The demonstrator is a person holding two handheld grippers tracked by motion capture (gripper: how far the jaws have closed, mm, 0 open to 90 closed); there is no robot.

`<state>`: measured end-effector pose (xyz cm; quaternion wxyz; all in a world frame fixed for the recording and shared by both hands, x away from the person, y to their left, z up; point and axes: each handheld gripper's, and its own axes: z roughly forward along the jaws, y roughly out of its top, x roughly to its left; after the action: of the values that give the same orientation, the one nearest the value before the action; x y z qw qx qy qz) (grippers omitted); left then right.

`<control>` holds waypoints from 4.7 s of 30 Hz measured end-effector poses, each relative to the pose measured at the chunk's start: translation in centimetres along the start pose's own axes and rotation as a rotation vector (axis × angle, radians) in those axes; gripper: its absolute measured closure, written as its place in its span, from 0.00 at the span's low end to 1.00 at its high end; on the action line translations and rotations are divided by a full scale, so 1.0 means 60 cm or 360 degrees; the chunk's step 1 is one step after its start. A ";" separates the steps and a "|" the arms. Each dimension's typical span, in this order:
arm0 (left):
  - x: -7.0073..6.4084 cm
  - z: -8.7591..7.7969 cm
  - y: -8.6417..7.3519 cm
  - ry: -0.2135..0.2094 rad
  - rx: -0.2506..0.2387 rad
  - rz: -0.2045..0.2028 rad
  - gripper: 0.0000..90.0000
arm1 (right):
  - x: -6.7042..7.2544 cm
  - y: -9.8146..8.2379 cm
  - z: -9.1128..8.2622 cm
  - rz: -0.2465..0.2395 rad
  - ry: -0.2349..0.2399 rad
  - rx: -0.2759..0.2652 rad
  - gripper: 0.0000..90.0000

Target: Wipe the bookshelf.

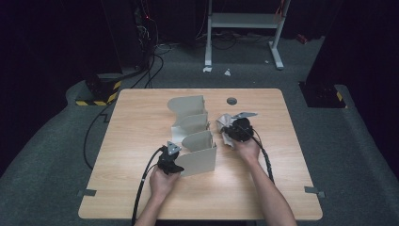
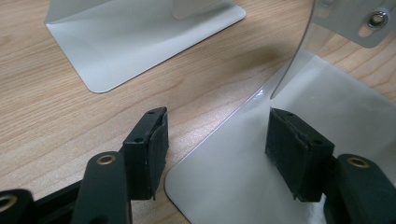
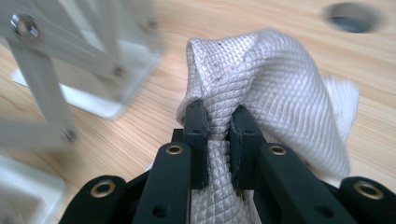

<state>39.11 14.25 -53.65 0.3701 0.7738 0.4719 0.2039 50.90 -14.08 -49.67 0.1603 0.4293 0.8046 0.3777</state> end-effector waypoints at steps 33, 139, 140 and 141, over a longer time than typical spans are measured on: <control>0.058 -0.040 0.063 -0.0027 -0.0058 -0.0068 0.42 | 0.014 -0.121 -0.163 0.0048 -0.0067 -0.0189 0.53; 0.032 0.053 0.238 -0.0138 -0.0023 -0.0014 0.97 | 0.158 -0.139 -0.081 0.0045 0.0080 -0.0110 0.46; 0.033 0.053 0.236 -0.0143 -0.0023 -0.0020 0.97 | 0.158 -0.139 -0.081 0.0041 0.0069 -0.0116 0.46; 0.035 0.052 0.235 -0.0139 -0.0028 -0.0022 0.97 | 0.159 -0.138 -0.081 0.0040 0.0059 -0.0119 0.45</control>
<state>50.34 10.94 -44.92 0.3987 0.7754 0.4588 0.1714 37.82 -11.48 -52.01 0.1565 0.4260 0.7873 0.4175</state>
